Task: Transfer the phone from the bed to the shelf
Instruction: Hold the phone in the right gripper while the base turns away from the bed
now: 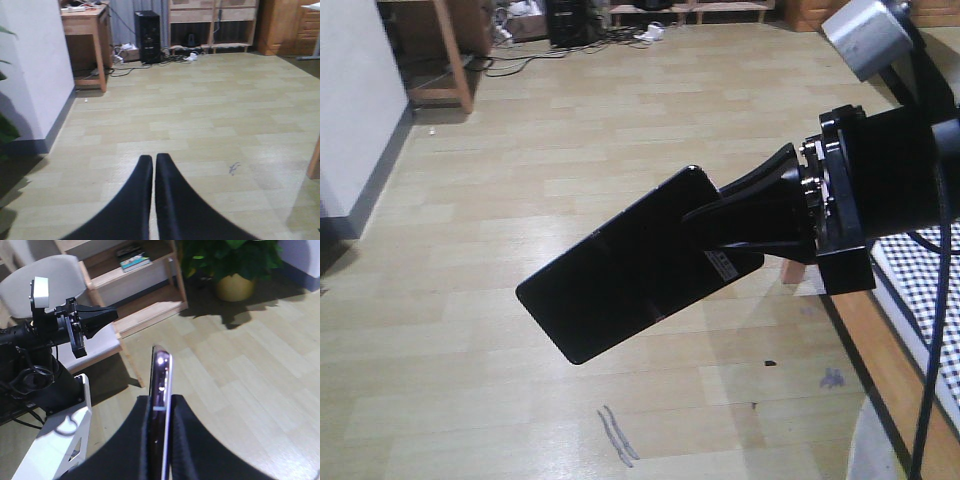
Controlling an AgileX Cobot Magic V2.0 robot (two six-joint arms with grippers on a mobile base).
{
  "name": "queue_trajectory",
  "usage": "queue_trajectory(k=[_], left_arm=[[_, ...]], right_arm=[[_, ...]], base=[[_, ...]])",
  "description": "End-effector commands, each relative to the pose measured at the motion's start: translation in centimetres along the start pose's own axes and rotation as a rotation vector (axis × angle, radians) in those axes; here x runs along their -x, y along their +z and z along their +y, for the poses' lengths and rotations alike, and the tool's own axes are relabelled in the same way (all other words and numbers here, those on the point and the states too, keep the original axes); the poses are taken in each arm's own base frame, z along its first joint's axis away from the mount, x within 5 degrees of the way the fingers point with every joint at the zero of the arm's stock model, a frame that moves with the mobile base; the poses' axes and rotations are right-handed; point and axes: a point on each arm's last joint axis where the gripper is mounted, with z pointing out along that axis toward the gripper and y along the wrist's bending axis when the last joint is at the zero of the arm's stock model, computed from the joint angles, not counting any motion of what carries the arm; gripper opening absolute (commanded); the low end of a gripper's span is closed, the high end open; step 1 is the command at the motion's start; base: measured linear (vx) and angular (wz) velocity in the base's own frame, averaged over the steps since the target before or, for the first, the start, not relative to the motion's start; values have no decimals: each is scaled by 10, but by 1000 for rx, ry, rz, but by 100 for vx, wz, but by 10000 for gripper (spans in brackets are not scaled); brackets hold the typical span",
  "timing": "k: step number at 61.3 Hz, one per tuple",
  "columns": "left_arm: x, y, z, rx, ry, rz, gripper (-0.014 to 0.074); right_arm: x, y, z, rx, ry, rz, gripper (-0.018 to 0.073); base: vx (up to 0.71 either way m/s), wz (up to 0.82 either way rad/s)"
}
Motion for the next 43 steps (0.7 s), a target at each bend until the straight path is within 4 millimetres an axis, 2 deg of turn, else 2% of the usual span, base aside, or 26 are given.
queue_trajectory(k=[1, 16, 43], left_arm=[[5, 0, 0, 2, -12, -71, 1], [5, 0, 0, 2, -12, -71, 1], [5, 0, 0, 2, -12, -71, 1]], right_arm=[[12, -9, 18, 74, -22, -69, -1], [12, -9, 18, 74, -22, -69, -1], [12, -9, 18, 74, -22, -69, -1]], base=[[-8, 32], [-5, 18], [3, -4]])
